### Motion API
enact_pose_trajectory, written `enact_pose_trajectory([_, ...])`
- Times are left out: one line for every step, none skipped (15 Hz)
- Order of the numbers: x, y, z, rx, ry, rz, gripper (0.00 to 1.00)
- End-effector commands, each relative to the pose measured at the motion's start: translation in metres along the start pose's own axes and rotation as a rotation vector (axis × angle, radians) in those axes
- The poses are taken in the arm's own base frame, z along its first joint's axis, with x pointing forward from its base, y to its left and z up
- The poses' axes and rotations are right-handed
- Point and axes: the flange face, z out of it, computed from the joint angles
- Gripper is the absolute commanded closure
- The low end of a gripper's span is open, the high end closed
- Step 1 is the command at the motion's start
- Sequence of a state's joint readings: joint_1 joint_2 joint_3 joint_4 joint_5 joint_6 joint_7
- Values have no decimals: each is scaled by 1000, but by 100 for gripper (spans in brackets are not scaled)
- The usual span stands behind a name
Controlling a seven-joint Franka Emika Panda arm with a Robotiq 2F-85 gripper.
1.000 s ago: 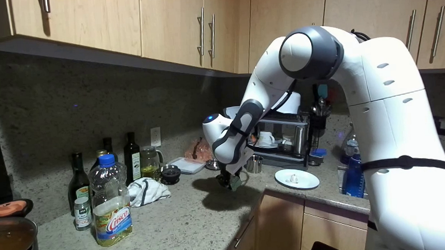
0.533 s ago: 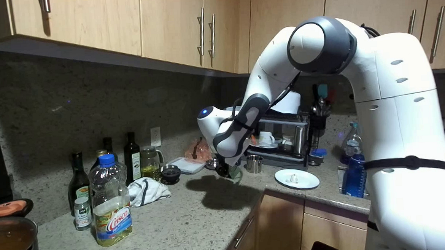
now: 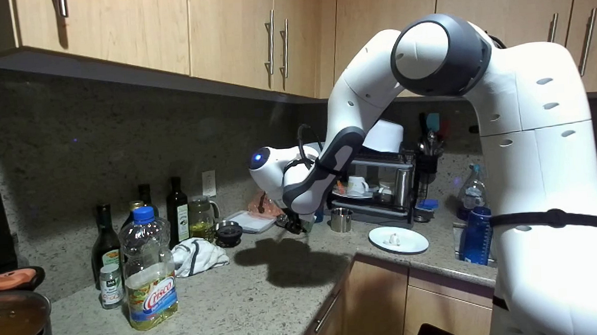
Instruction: Put the juice box upright
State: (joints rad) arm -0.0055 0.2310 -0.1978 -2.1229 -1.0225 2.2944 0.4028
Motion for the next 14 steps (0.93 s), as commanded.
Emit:
enact_pose_trajectory([0,-3,-17,-95,6,-68,47])
enact_pose_trajectory([0,-5,-18,-121,5,-95,48])
enact_pose_trajectory([0,-6,-19,-142,4,-119,48])
enact_pose_trajectory([1,-7,-18,-167,-1,-147,49])
enact_pose_trajectory([0,-8,-17,-188,-6,-168,49])
enact_pose_trajectory([-1,-10,-14,-207,-13,-191,49])
enact_pose_trajectory([-2,-12,-12,-223,-19,-211,48])
enact_pose_trajectory([-4,-13,-8,-236,-28,-229,49])
enact_pose_trajectory([-5,-16,-3,-247,-37,-250,49])
enact_pose_trajectory([-7,-18,1,-256,-46,-268,50])
enact_pose_trajectory([-7,-20,7,-260,-56,-286,49])
enact_pose_trajectory([-7,-22,11,-262,-64,-304,49])
enact_pose_trajectory([-7,-25,16,-263,-69,-320,49])
enact_pose_trajectory([-7,-28,19,-265,-73,-340,49])
